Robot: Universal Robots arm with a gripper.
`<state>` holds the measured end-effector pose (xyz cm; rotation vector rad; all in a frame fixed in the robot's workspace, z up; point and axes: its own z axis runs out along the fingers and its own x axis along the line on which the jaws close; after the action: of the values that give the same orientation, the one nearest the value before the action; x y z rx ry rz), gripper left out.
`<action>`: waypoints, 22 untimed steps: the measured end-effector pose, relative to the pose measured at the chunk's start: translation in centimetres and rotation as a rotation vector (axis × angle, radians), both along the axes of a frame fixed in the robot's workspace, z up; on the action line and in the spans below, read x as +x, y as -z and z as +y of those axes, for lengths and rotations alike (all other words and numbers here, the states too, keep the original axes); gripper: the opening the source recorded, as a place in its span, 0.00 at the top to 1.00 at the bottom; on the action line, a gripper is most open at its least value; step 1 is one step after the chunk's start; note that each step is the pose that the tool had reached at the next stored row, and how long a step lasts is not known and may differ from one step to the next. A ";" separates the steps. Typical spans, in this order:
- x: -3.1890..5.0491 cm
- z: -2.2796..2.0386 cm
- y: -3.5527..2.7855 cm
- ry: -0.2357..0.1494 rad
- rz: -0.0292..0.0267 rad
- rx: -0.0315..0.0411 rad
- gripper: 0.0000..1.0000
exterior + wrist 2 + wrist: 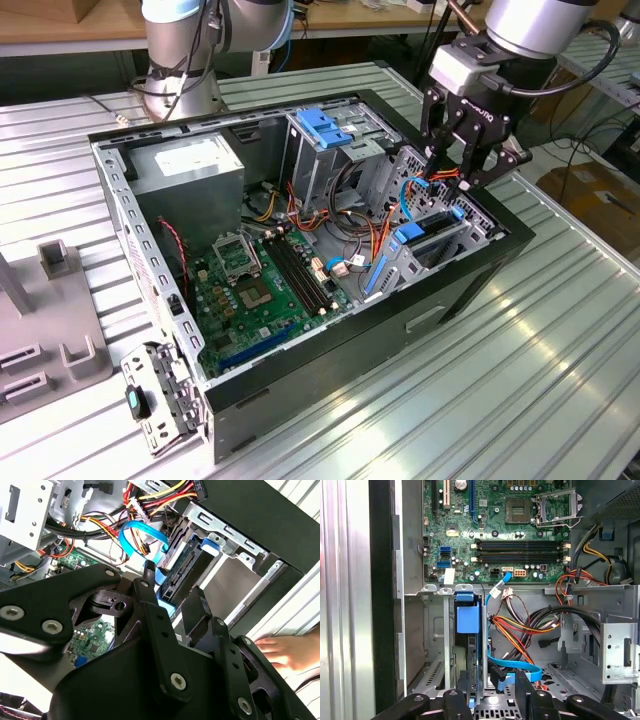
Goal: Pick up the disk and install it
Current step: 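Insert the first disk wire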
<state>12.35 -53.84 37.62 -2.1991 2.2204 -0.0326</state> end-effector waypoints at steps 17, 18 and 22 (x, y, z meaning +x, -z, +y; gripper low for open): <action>0.34 0.12 1.12 -0.003 0.0000 -0.0020 0.51; 0.35 0.12 1.12 -0.003 0.0000 -0.0020 0.51; 0.36 0.12 1.12 -0.003 0.0000 -0.0019 0.53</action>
<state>12.71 -53.72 36.50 -2.2039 2.2174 -0.0348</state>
